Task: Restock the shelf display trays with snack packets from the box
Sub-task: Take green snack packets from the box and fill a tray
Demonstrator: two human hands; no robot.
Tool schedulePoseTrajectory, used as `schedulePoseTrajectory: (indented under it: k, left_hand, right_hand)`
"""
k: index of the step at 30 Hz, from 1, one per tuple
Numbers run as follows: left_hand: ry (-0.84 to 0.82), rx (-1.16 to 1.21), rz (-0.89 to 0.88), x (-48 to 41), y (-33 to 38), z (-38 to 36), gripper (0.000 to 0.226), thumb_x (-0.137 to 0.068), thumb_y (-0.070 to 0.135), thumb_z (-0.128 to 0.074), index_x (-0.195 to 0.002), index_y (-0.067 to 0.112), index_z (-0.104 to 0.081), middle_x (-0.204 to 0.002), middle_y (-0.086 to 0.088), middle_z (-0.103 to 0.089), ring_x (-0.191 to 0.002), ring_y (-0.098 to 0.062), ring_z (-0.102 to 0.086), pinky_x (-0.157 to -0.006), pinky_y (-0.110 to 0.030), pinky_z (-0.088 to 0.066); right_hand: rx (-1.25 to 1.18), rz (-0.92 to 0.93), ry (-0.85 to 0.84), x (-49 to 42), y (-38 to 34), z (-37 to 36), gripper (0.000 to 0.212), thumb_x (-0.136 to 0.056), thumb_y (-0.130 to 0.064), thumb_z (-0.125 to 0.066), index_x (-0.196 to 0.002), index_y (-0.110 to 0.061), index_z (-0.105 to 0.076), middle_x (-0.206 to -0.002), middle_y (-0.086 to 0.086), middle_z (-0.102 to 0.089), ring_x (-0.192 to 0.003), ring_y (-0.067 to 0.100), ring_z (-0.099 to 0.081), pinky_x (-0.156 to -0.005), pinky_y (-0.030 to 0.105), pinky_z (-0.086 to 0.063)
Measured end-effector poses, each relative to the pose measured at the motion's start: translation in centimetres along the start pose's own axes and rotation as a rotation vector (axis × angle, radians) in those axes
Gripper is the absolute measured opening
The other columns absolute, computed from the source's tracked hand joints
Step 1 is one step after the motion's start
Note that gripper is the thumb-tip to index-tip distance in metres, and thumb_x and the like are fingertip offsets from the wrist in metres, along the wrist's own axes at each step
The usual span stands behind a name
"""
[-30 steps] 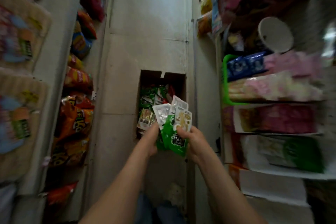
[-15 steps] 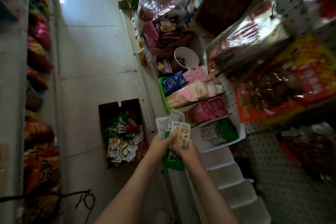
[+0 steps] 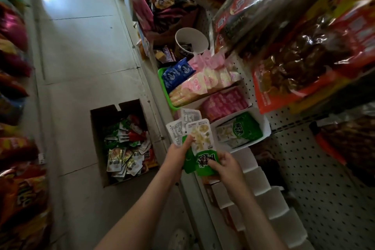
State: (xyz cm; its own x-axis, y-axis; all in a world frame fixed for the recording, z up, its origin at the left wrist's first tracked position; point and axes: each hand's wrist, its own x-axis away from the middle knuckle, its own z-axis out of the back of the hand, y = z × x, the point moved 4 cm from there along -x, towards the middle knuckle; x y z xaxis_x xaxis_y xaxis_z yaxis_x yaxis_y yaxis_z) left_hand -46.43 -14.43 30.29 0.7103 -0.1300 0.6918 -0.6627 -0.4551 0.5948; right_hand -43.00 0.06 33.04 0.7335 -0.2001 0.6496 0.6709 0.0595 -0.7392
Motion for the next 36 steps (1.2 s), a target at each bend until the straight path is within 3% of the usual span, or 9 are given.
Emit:
schedulePoseTrajectory:
  k: [2, 4, 8, 9, 13, 19, 28, 32, 36]
  left_hand:
    - [0.027, 0.018, -0.006, -0.9, -0.7, -0.6, 0.023, -0.094, 0.026, -0.06, -0.115, 0.019, -0.061, -0.101, -0.007, -0.074, -0.089, -0.026, -0.072, -0.067, -0.035, -0.059]
    - [0.082, 0.012, -0.014, -1.8, -1.1, -0.9, 0.028, -0.093, 0.024, -0.061, -0.12, 0.019, -0.057, -0.107, -0.011, -0.071, -0.091, -0.031, -0.07, -0.065, -0.037, -0.058]
    - [0.144, -0.052, -0.068, -3.7, -1.8, -1.3, 0.025, -0.094, 0.019, -0.061, -0.118, 0.022, -0.054, -0.1, -0.004, -0.067, -0.089, -0.025, -0.066, -0.065, -0.033, -0.054]
    - [0.143, -0.077, -0.087, -4.1, -2.2, -1.6, 0.025, -0.094, 0.018, -0.061, -0.117, 0.022, -0.054, -0.1, -0.003, -0.067, -0.088, -0.023, -0.066, -0.066, -0.032, -0.053]
    - [0.105, -0.165, -0.133, -5.2, -3.3, -2.5, 0.029, -0.093, 0.019, -0.062, -0.119, 0.03, -0.052, -0.104, 0.001, -0.067, -0.093, -0.022, -0.066, -0.072, -0.036, -0.056]
    - [0.077, -0.319, -0.134, -7.0, -4.4, -3.3, 0.037, -0.091, 0.025, -0.065, -0.124, 0.032, -0.049, -0.107, 0.005, -0.065, -0.095, -0.018, -0.066, -0.079, -0.038, -0.057]
    - [0.073, -0.366, -0.139, -8.0, -4.5, -3.3, 0.034, -0.092, 0.027, -0.064, -0.12, 0.038, -0.049, -0.112, 0.005, -0.063, -0.103, -0.017, -0.063, -0.091, -0.044, -0.054]
    - [0.082, -0.427, -0.155, -8.2, -4.4, -3.3, 0.036, -0.092, 0.027, -0.063, -0.124, 0.036, -0.048, -0.101, 0.013, -0.061, -0.09, -0.006, -0.062, -0.074, -0.027, -0.055]
    - [0.082, -0.467, -0.146, -8.3, -4.1, -3.2, 0.041, -0.093, 0.028, -0.062, -0.132, 0.03, -0.05, -0.105, 0.01, -0.061, -0.087, -0.004, -0.06, -0.067, -0.02, -0.05]
  right_hand:
    - [-0.06, 0.02, 0.038, -1.1, -0.2, 1.9, 0.016, -0.09, 0.003, -0.057, -0.094, -0.011, -0.05, -0.095, 0.013, -0.065, -0.078, 0.023, -0.065, -0.051, 0.031, -0.056]
    - [-0.018, 0.077, 0.155, -2.3, -0.8, 4.5, 0.019, -0.092, 0.0, -0.056, -0.092, -0.017, -0.049, -0.097, 0.012, -0.063, -0.08, 0.021, -0.063, -0.057, 0.036, -0.058]
    - [0.354, 0.249, 0.363, -4.3, -2.9, 8.6, 0.015, -0.096, -0.005, -0.052, -0.106, -0.016, -0.052, -0.104, 0.005, -0.057, -0.078, 0.006, -0.055, -0.06, 0.025, -0.049]
    - [0.47, 0.269, 0.386, -5.2, -3.3, 9.3, 0.019, -0.096, -0.005, -0.049, -0.113, -0.013, -0.054, -0.105, 0.007, -0.057, -0.08, 0.009, -0.055, -0.062, 0.026, -0.049]
    - [0.936, 0.283, 0.365, -9.1, -4.3, 10.2, 0.033, -0.097, -0.002, -0.043, -0.128, -0.009, -0.053, -0.123, 0.015, -0.059, -0.108, 0.03, -0.058, -0.086, 0.039, -0.051]
    - [1.211, 0.253, 0.377, -13.3, -4.1, 9.8, 0.024, -0.095, -0.001, -0.046, -0.116, -0.005, -0.057, -0.12, 0.013, -0.058, -0.112, 0.027, -0.052, -0.089, 0.034, -0.043]
    - [1.144, 0.227, 0.319, -15.1, -3.6, 8.7, 0.022, -0.093, 0.002, -0.047, -0.113, -0.004, -0.054, -0.116, 0.013, -0.056, -0.107, 0.029, -0.052, -0.083, 0.038, -0.047]
    - [1.146, 0.358, 0.37, -15.4, -4.4, 8.8, 0.029, -0.09, 0.011, -0.038, -0.109, -0.003, -0.055, -0.114, 0.012, -0.055, -0.107, 0.027, -0.048, -0.081, 0.035, -0.042]
    - [1.214, 0.299, 0.358, -15.9, -3.6, 8.7, 0.031, -0.092, 0.007, -0.039, -0.118, -0.004, -0.052, -0.124, 0.012, -0.05, -0.117, 0.026, -0.043, -0.089, 0.034, -0.041]
